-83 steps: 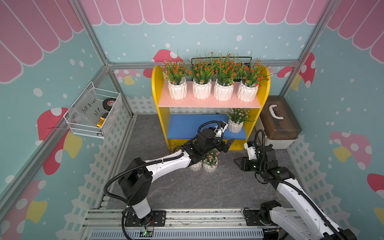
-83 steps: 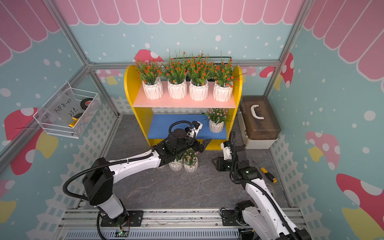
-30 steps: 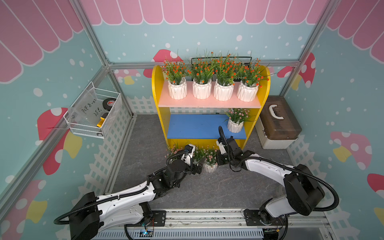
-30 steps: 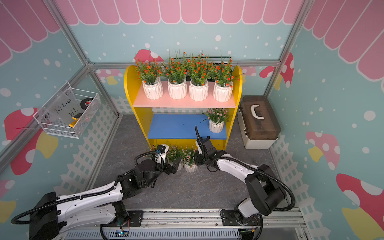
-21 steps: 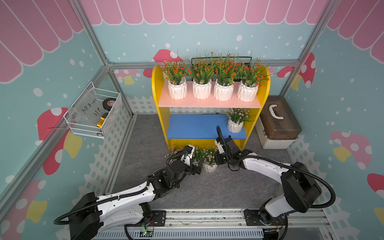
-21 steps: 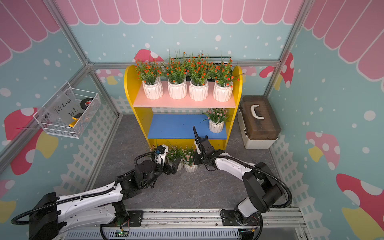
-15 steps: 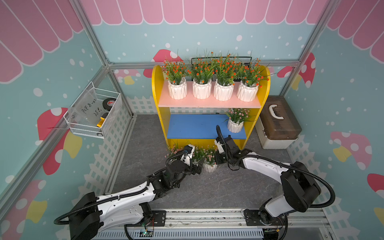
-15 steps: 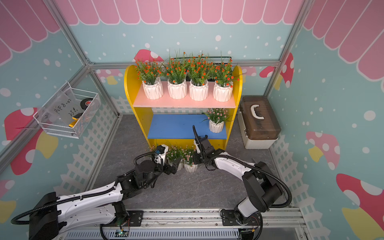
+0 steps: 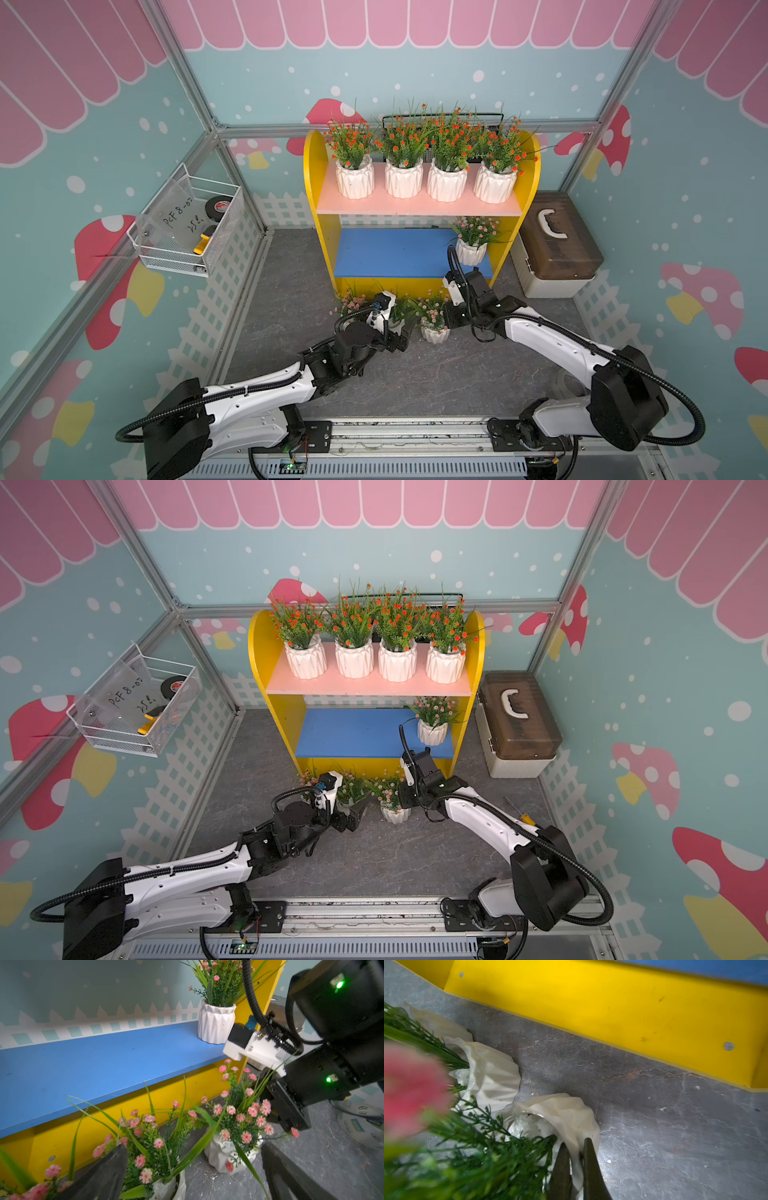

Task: Place the baby's breath potted plants on the rack by color
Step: Pick up the baby's breath potted plant from the center of the board.

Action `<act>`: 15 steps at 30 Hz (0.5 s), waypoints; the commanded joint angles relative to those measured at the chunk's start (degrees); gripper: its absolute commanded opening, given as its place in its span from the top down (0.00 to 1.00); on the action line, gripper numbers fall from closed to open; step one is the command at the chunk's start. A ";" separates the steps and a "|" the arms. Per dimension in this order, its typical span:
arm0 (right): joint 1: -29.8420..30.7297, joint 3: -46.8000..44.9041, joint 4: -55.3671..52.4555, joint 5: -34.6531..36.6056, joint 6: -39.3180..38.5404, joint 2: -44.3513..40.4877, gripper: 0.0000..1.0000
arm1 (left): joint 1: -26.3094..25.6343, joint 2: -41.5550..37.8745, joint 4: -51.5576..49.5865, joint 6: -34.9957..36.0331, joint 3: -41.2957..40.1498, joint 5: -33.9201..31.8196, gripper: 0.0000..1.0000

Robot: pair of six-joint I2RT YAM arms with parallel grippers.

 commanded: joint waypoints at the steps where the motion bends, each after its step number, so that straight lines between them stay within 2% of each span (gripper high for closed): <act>1: -1.82 1.82 -2.15 -2.94 -1.88 -4.13 1.00 | -0.73 1.86 4.13 1.81 -1.06 2.60 0.02; 9: -7.14 5.99 -9.18 -9.64 -4.55 -10.27 1.00 | -3.27 10.07 12.85 5.74 -1.40 4.25 0.01; 15: -7.77 8.94 -12.08 -13.01 -5.33 -10.97 1.00 | -5.88 19.40 18.26 7.54 3.05 5.69 0.02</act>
